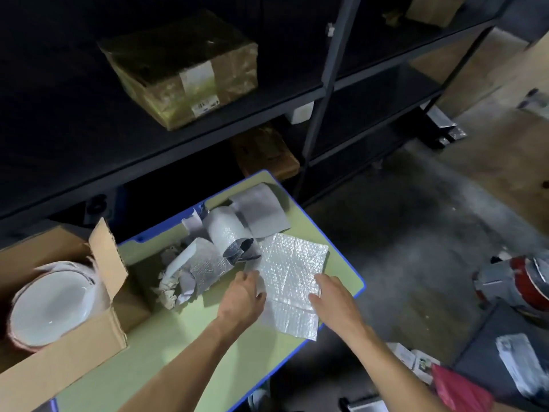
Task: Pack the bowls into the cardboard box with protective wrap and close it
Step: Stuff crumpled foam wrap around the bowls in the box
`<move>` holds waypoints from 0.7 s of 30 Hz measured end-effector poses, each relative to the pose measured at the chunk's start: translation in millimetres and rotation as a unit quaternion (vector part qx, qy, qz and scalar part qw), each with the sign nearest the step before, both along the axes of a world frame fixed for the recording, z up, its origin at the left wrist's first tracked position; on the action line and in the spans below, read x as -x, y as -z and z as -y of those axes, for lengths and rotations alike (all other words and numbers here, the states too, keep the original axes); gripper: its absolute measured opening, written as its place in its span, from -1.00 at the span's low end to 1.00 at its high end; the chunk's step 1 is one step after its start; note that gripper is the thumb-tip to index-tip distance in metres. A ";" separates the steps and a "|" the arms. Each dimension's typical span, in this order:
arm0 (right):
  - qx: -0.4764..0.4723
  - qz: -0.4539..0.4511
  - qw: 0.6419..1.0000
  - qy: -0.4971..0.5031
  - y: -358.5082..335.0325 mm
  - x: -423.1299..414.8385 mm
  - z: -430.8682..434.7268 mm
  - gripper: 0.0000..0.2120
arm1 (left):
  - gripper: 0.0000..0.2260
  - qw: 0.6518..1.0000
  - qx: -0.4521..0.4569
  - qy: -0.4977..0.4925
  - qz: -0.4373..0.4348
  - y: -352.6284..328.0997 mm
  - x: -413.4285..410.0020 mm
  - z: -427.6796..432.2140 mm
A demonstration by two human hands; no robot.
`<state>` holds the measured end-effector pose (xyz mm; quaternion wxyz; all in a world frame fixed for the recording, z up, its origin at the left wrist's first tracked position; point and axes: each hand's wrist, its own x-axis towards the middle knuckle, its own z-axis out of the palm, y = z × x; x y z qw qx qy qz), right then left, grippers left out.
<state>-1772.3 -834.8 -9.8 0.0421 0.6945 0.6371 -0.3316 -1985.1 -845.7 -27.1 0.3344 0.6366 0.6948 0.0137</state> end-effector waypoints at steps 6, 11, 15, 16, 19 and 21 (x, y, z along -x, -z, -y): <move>0.002 -0.067 0.994 0.082 4.2 4.0 -1.2 -0.55 | -0.73 0.994 -0.042 -0.080 0.065 -2.1 -5.0 -0.5; 0.028 -0.080 0.989 0.119 8.6 1.8 -0.3 -0.59 | -0.89 0.984 -0.049 -0.131 0.111 -5.0 -2.8 2.7; 0.030 -0.108 0.981 0.155 7.6 3.4 -2.4 -0.64 | -0.93 0.981 -0.053 -0.140 0.125 -5.9 -0.8 6.4; 0.031 -0.120 0.977 0.174 7.8 4.1 -3.5 -0.63 | -0.94 0.980 -0.056 -0.142 0.131 -7.1 -1.5 7.6; 0.051 -0.161 0.960 0.225 7.7 6.3 -6.6 -0.68 | -0.93 0.975 -0.060 -0.146 0.155 -14.0 -5.3 12.4; 0.059 -0.178 0.952 0.243 3.9 7.3 -6.9 -0.89 | -0.92 0.973 -0.066 -0.144 0.166 -19.2 -5.8 16.1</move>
